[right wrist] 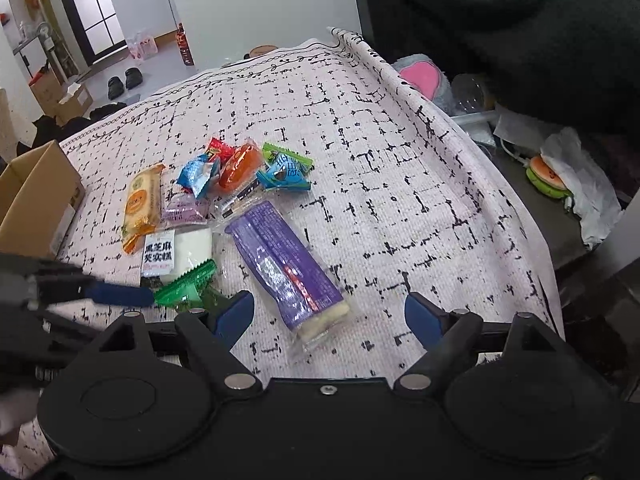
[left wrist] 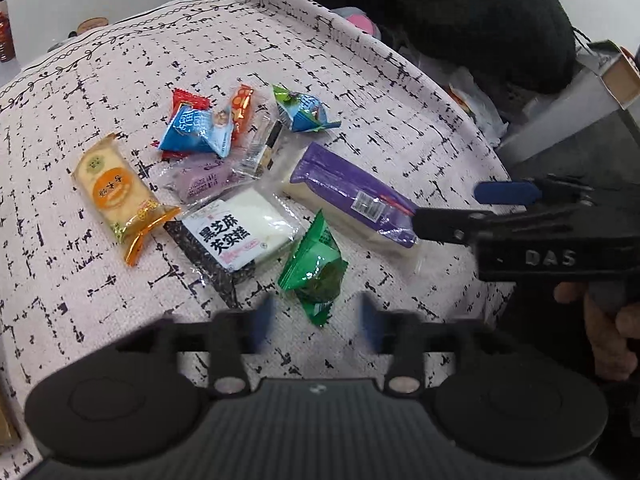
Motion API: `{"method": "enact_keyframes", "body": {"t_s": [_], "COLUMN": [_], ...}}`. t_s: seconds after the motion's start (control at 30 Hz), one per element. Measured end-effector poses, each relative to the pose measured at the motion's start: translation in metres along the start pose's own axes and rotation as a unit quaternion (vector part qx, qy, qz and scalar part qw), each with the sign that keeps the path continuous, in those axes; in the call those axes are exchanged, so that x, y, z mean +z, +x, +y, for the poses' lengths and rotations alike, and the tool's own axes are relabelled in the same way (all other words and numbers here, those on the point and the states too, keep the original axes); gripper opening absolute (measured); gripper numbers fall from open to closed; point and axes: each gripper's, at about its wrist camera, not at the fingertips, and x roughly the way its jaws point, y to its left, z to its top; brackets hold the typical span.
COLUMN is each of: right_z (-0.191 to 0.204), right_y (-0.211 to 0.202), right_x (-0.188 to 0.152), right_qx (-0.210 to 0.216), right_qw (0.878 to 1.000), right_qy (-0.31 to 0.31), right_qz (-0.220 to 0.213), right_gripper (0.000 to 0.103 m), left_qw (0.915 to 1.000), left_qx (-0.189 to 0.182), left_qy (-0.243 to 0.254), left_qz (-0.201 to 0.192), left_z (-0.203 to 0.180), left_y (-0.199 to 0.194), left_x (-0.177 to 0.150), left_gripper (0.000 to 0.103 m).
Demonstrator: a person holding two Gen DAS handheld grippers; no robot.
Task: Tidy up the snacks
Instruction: 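Grasp the dark green candy packet with the left tool, then grasp the purple bar pack with the right tool while the left tool lifts the green packet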
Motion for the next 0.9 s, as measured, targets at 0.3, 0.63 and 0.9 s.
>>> {"method": "enact_keyframes", "body": {"t_s": [0.3,0.63,0.9], "right_z": [-0.004,0.0,0.008], "right_y": [0.002,0.015,0.026], "right_x": [-0.002,0.005,0.012], "right_qx": [0.019,0.019,0.022], "right_qw": [1.0,1.0,0.999], "right_qy": [-0.003,-0.019,-0.043], "right_qz": [0.008,-0.005,-0.004], "right_gripper": [0.084,0.084,0.084], "left_qw": [0.9997,0.9993,0.9981], "left_qx": [-0.005,-0.008,0.001], "left_qy": [-0.015,-0.022,-0.016], "left_qz": [-0.017,-0.03,-0.059], "left_z": [0.0,0.006,0.008], "left_y": [0.017,0.027,0.006], "left_x": [0.01,0.009,0.008], "left_gripper": [0.064,0.026,0.024]}}
